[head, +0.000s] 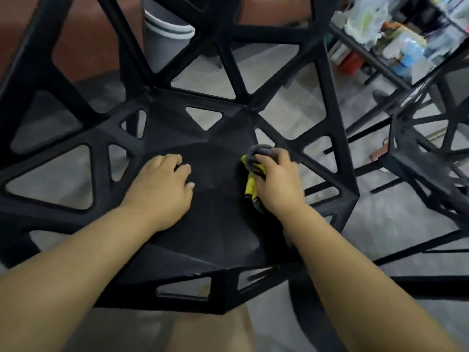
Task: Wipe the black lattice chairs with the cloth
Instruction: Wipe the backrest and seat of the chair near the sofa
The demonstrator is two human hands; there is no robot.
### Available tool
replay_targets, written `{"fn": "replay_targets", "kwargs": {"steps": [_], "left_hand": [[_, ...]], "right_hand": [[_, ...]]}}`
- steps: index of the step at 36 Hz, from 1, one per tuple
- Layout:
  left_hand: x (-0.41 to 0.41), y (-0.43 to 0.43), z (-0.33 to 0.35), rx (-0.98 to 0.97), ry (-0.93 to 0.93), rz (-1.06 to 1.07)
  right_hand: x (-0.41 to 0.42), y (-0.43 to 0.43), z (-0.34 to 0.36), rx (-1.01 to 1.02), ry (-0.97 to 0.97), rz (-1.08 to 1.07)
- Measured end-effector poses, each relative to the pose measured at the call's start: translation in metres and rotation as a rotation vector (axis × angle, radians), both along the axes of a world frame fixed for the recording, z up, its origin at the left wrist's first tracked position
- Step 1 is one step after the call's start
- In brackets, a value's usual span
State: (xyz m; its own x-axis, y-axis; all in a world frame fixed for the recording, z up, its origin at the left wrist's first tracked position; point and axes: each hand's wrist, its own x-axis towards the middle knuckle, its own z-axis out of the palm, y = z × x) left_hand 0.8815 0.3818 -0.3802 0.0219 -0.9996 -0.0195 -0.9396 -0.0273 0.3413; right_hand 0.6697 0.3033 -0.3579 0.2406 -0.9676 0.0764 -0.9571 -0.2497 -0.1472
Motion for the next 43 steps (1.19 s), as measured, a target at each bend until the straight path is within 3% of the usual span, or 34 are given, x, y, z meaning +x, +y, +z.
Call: {"fn": "replay_targets", "kwargs": {"steps": [5, 9, 12, 17, 25, 31, 38, 43], "left_hand": [[0.001, 0.001, 0.000, -0.020, 0.004, -0.003], [0.002, 0.002, 0.000, -0.046, 0.006, 0.013], [0.001, 0.002, 0.001, -0.039, 0.011, 0.020], [0.003, 0.004, 0.001, -0.033, 0.030, 0.023], [-0.001, 0.003, 0.000, -0.036, 0.002, 0.012], [0.000, 0.003, -0.001, -0.054, 0.002, 0.014], [0.002, -0.010, 0.002, -0.087, -0.102, -0.014], [0.004, -0.017, -0.006, -0.215, -0.119, 0.007]], "right_hand": [[-0.006, -0.026, 0.006, -0.135, 0.224, -0.095], [0.017, -0.028, 0.002, -0.057, 0.171, -0.200], [0.020, -0.018, 0.001, -0.001, 0.098, -0.120], [-0.007, 0.010, 0.017, 0.061, 0.178, 0.075], [-0.017, 0.016, 0.022, -0.013, 0.352, -0.060], [0.011, -0.021, 0.013, -0.088, 0.329, -0.050], [-0.021, 0.014, 0.017, -0.044, 0.181, 0.249], [-0.011, -0.001, 0.004, -0.076, 0.124, 0.197]]}}
